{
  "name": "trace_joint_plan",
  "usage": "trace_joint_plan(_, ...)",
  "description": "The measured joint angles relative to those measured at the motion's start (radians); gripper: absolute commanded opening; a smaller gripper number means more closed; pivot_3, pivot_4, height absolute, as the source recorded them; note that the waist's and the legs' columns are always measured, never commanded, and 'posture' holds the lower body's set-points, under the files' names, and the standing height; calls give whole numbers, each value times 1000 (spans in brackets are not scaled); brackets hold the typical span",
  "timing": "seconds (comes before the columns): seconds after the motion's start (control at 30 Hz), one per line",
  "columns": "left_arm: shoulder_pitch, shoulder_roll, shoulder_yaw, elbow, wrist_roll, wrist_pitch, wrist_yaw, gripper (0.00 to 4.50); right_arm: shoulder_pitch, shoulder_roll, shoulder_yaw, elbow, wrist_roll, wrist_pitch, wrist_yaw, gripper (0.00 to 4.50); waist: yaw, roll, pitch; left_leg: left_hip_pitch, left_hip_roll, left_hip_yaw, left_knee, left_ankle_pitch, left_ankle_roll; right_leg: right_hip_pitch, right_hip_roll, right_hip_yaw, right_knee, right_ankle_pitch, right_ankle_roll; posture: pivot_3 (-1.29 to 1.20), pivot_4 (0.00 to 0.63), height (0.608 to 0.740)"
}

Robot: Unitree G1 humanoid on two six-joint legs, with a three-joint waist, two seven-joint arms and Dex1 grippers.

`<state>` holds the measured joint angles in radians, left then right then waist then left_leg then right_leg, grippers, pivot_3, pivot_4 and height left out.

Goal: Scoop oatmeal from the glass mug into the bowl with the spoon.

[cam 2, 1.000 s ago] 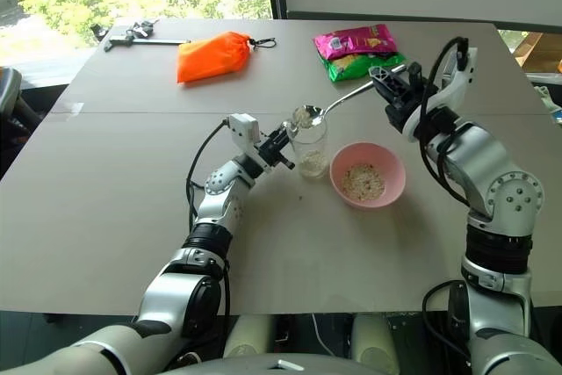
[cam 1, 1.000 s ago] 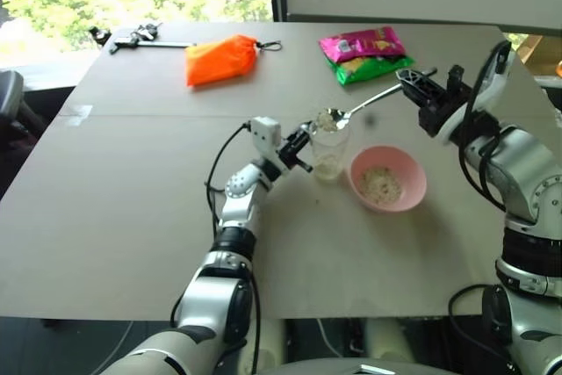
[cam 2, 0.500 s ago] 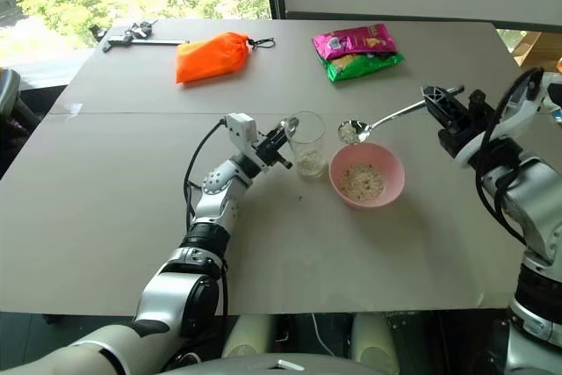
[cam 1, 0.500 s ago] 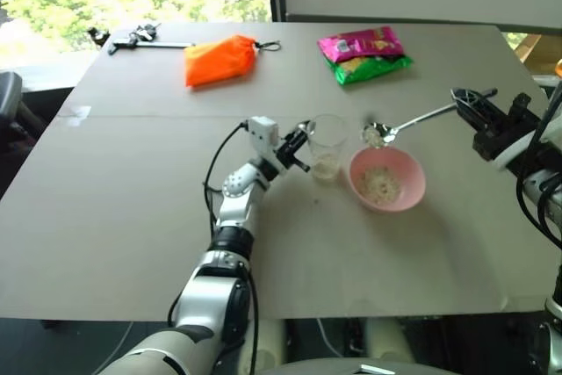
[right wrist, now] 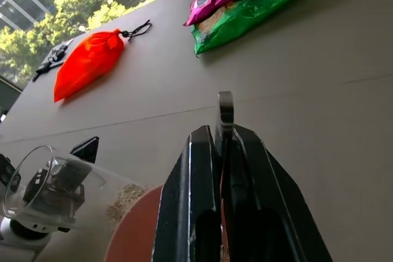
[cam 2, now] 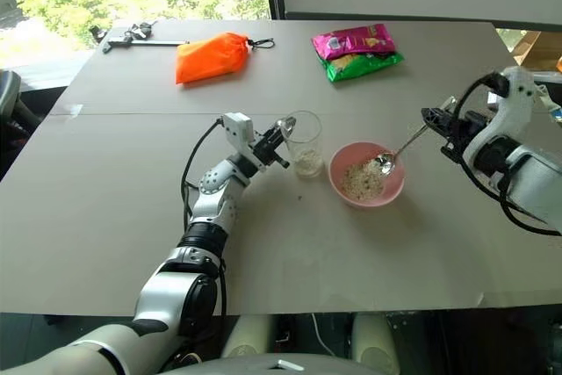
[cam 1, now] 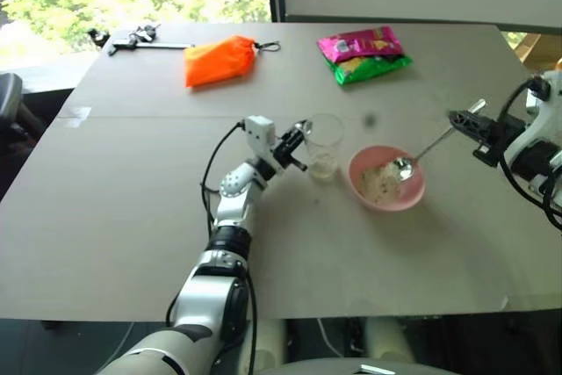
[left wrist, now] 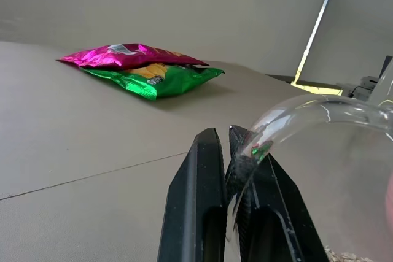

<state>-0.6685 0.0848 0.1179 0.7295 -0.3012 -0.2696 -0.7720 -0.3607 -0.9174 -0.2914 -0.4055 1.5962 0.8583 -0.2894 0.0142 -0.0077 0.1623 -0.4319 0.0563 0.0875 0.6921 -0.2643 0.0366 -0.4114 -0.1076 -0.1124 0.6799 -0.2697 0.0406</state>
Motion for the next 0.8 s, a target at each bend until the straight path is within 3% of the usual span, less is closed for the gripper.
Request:
trace_joint_plan(0.17,-1,-3,-1,0,0,-1,0,94,-107,-127,143,-116,-244,60,178,0,0,-1,0,0,0,0,-1,0,0,0,-1,0,-2,0,0,0,150,696)
trace_joint_plan(0.4,-1,-3,0,0,1,-1,3,94,-188,-167,235,-187,-410,103,335,0,0,-2,0,0,0,0,0,0,0,0,-1,0,-1,0,0,0,150,696)
trace_joint_plan(0.6,-1,-5,-1,0,2,-2,5,94,-137,22,91,-43,-239,108,191,0,1,-4,1,-1,-1,0,2,0,0,1,-1,-1,0,0,0,0,150,696)
trace_joint_plan(0.8,1,-5,1,0,3,-4,11,94,-305,209,39,67,9,21,-36,0,-6,-3,1,0,1,0,3,0,0,0,0,0,3,0,0,0,150,696)
